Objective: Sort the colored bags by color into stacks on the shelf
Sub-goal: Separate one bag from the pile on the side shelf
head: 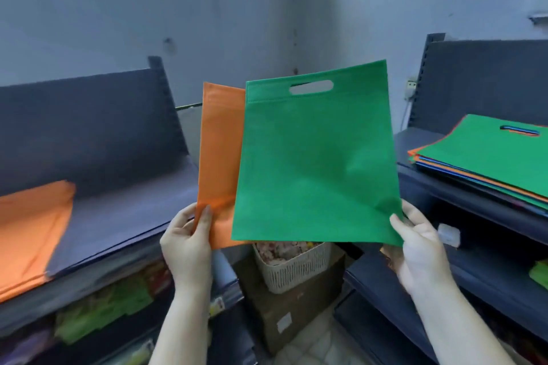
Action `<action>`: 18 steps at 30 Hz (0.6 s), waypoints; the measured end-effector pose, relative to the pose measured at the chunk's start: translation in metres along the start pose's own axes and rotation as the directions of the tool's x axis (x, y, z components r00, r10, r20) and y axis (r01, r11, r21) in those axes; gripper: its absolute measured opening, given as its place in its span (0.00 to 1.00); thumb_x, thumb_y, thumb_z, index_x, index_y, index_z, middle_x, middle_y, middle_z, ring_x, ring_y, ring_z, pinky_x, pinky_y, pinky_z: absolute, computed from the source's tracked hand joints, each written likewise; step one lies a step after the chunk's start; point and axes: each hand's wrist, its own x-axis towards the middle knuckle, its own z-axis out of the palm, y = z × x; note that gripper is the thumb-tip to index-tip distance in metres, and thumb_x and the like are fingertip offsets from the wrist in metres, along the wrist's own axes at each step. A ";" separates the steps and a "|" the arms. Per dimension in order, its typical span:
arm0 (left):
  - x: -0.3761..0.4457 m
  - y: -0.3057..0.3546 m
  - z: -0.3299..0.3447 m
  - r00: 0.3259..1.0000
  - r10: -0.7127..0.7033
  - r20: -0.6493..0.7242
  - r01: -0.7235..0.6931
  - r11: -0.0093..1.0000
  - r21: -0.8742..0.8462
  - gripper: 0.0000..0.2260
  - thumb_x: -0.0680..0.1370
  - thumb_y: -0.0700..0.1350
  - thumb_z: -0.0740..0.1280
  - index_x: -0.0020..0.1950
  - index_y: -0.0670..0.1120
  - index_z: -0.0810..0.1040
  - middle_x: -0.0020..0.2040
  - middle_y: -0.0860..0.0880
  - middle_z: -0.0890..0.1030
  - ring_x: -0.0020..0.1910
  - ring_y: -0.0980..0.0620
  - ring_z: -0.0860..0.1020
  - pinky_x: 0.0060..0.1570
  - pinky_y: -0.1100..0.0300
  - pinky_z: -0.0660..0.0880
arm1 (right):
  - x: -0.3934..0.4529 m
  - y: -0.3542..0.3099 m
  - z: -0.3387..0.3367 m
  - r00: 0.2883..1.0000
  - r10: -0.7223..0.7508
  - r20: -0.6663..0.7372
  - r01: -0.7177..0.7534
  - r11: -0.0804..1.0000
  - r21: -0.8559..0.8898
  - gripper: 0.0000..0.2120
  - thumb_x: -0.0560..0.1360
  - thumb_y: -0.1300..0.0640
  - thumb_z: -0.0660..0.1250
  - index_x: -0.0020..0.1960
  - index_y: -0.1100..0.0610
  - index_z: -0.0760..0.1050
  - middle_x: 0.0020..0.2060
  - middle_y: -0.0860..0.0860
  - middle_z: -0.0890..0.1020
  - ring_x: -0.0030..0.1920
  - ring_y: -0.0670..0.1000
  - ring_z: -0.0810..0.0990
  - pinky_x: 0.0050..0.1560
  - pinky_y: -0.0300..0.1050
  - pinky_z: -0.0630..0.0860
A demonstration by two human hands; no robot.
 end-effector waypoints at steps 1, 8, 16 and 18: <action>-0.001 0.008 -0.016 0.997 0.038 -0.065 -0.040 0.999 -0.022 0.05 0.75 0.47 0.71 0.43 0.58 0.83 0.36 0.53 0.84 0.33 0.56 0.79 0.34 0.63 0.77 | -0.003 0.009 0.010 0.997 0.052 0.058 -0.052 0.999 0.002 0.17 0.79 0.70 0.55 0.50 0.53 0.77 0.40 0.46 0.86 0.39 0.44 0.84 0.33 0.36 0.80; 0.004 0.047 -0.140 0.947 0.043 -0.319 -0.050 0.999 -0.014 0.03 0.70 0.52 0.71 0.42 0.55 0.81 0.35 0.52 0.84 0.35 0.54 0.81 0.35 0.61 0.78 | -0.045 0.062 0.104 0.952 0.184 0.243 -0.178 0.983 -0.046 0.16 0.79 0.69 0.56 0.51 0.53 0.77 0.40 0.47 0.86 0.40 0.46 0.85 0.36 0.39 0.81; 0.045 0.074 -0.270 0.888 0.084 -0.453 -0.047 0.995 0.093 0.03 0.76 0.44 0.69 0.44 0.52 0.79 0.32 0.55 0.82 0.30 0.59 0.79 0.30 0.66 0.76 | -0.108 0.120 0.219 0.882 0.241 0.404 -0.274 0.961 0.026 0.16 0.80 0.70 0.54 0.51 0.54 0.76 0.38 0.48 0.86 0.38 0.46 0.84 0.36 0.38 0.81; 0.059 0.078 -0.294 0.891 0.083 -0.447 -0.028 0.991 0.127 0.03 0.77 0.43 0.69 0.45 0.51 0.78 0.34 0.53 0.82 0.33 0.58 0.79 0.32 0.66 0.76 | -0.122 0.129 0.243 0.878 0.240 0.415 -0.287 0.956 0.055 0.16 0.79 0.70 0.54 0.51 0.54 0.76 0.38 0.47 0.86 0.38 0.45 0.84 0.35 0.37 0.80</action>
